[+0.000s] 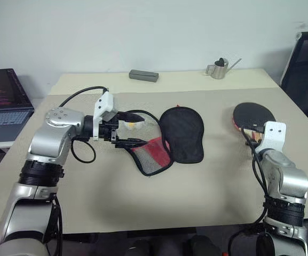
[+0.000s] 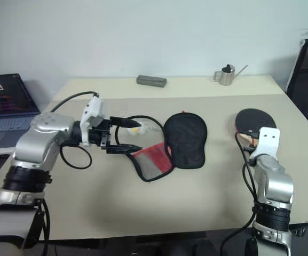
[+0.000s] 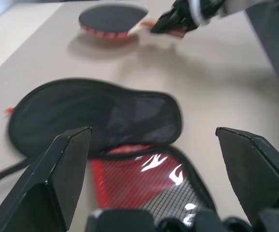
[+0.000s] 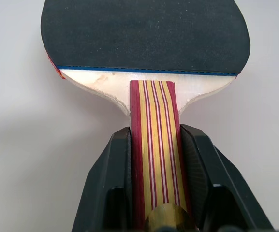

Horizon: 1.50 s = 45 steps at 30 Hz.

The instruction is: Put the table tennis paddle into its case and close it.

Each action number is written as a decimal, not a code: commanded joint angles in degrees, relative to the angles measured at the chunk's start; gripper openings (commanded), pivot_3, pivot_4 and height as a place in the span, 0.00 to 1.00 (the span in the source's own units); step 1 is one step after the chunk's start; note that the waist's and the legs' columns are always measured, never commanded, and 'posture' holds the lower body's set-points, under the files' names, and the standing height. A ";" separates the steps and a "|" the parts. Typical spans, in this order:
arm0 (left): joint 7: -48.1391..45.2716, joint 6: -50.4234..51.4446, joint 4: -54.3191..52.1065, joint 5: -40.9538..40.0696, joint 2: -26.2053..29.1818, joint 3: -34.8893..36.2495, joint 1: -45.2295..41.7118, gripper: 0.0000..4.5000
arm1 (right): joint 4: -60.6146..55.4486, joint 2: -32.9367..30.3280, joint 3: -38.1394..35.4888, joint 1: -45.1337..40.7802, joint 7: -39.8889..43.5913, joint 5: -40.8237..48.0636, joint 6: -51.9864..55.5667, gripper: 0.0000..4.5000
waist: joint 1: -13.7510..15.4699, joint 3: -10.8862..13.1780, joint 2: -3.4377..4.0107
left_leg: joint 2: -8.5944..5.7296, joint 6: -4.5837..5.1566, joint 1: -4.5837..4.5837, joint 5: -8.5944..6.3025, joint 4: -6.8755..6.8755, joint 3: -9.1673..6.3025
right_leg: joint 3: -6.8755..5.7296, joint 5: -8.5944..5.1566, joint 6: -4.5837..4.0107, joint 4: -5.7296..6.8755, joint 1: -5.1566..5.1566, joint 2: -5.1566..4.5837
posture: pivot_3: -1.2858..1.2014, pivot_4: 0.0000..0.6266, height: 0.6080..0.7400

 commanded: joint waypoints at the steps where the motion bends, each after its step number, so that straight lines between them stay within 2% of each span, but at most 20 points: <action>1: 0.84 -0.20 -1.39 -1.04 2.00 3.42 0.96 1.00 | -7.72 1.26 1.01 -3.49 0.10 2.28 5.83 0.24 | 0.01 0.00 0.00 | 0.00 0.00 0.00 0.00 0.00 0.00 | 0.00 0.00 0.00 0.00 -0.01 0.00 | 0.52 0.24 1.00; 8: 0.41 -1.06 -0.10 -1.22 5.24 6.23 3.27 1.00 | -12.49 8.60 5.86 -8.76 -0.88 3.97 14.23 0.24 | -0.13 0.00 0.00 | 0.02 0.00 -0.11 0.00 -0.01 0.01 | 0.06 0.00 -0.03 0.09 -0.23 0.02 | 0.52 0.24 1.00; 13: 0.79 -2.08 1.65 -0.87 6.65 7.39 4.16 1.00 | -10.19 13.02 9.98 -10.01 -2.13 3.64 13.12 0.24 | -0.13 -0.02 -0.02 | 0.01 -0.05 -0.50 0.03 0.01 0.06 | 0.13 0.03 -0.05 0.21 -0.75 0.01 | 0.52 0.24 1.00; 24: 1.56 -1.22 0.67 -1.36 6.92 7.69 4.26 1.00 | -3.54 18.99 18.59 -6.79 -3.54 2.01 6.40 0.24 | -0.38 -0.05 -0.07 | 0.01 -0.06 -0.53 0.03 0.02 0.12 | 0.19 0.05 -0.06 0.22 -0.80 0.03 | 0.52 0.24 1.00; 38: 2.26 -1.37 0.36 -1.33 6.42 7.20 4.37 1.00 | 10.05 20.33 21.89 -5.67 -5.56 -1.83 -7.39 0.24 | -1.03 -0.08 -0.12 | 0.02 -0.06 -0.51 0.04 0.02 0.17 | 0.24 0.07 -0.07 0.25 -0.83 0.04 | 0.52 0.24 1.00; 45: 2.61 -1.21 -0.13 -1.38 6.52 7.37 4.72 1.00 | 12.91 20.70 22.42 -5.36 -5.58 -2.38 -9.10 0.24 | -1.26 -0.10 -0.15 | 0.03 -0.06 -0.49 0.04 0.04 0.22 | 0.29 0.08 -0.07 0.30 -0.83 0.06 | 0.52 0.24 1.00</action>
